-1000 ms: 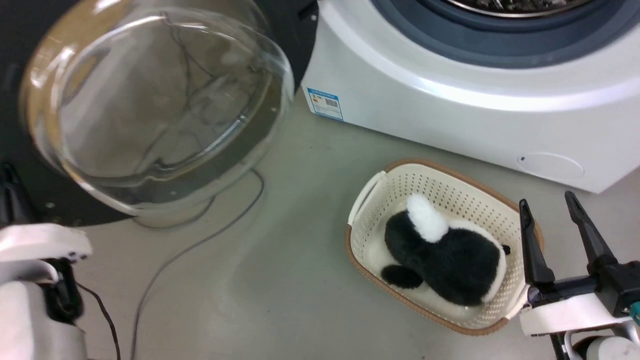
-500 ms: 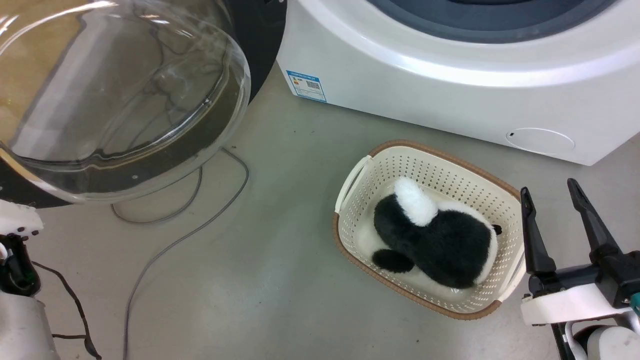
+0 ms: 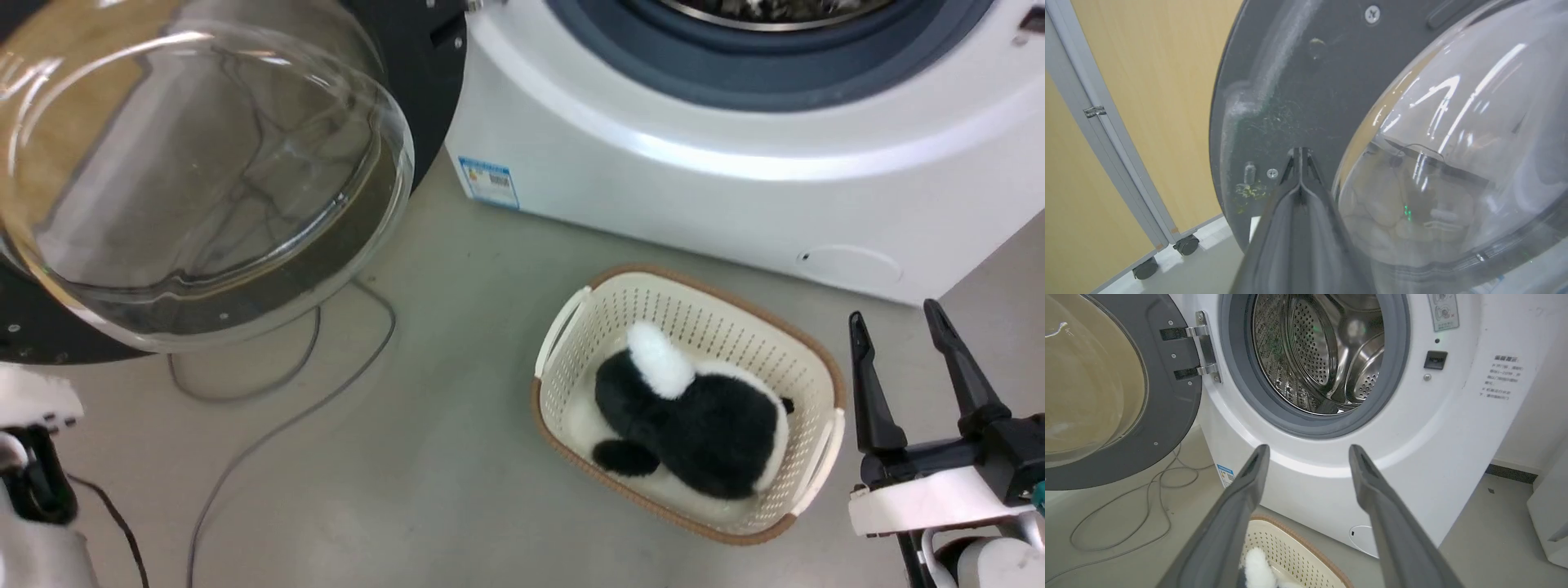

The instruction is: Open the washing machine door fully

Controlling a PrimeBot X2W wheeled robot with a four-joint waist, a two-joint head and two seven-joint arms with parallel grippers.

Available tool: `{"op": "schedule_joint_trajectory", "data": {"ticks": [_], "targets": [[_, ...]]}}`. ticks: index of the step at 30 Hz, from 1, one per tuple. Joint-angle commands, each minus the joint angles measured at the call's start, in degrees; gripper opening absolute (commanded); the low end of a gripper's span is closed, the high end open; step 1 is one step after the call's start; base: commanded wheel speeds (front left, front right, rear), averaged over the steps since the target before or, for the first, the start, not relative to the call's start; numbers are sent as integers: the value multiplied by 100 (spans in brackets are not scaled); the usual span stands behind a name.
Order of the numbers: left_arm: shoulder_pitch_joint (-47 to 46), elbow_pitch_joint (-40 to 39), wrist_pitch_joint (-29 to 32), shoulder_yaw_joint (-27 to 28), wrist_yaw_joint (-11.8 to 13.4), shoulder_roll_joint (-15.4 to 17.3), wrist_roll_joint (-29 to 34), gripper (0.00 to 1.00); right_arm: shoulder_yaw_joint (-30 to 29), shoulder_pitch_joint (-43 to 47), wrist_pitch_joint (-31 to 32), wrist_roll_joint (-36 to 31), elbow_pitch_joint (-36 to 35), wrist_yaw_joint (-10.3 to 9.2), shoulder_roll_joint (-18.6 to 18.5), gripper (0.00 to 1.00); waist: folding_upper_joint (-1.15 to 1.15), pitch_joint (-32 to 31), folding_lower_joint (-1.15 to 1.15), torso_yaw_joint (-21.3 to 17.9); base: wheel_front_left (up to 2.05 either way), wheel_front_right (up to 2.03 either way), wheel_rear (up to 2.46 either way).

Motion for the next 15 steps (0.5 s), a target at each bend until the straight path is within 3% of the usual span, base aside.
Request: {"op": "schedule_joint_trajectory", "data": {"ticks": [1,6,15], "targets": [[160,-117,10,17,-59,-57,78,0,7,58,-19,47,24,5,2,100,0,-207,0,-45,0,0,0],[499,-562,10,9,-156,-261,227,0,18,194,-19,176,77,5,2,100,0,-582,0,-97,0,0,0],[1280,-1483,10,-560,-286,-721,565,0,25,461,-19,421,71,5,2,100,0,-1251,0,-299,0,0,0]]}}
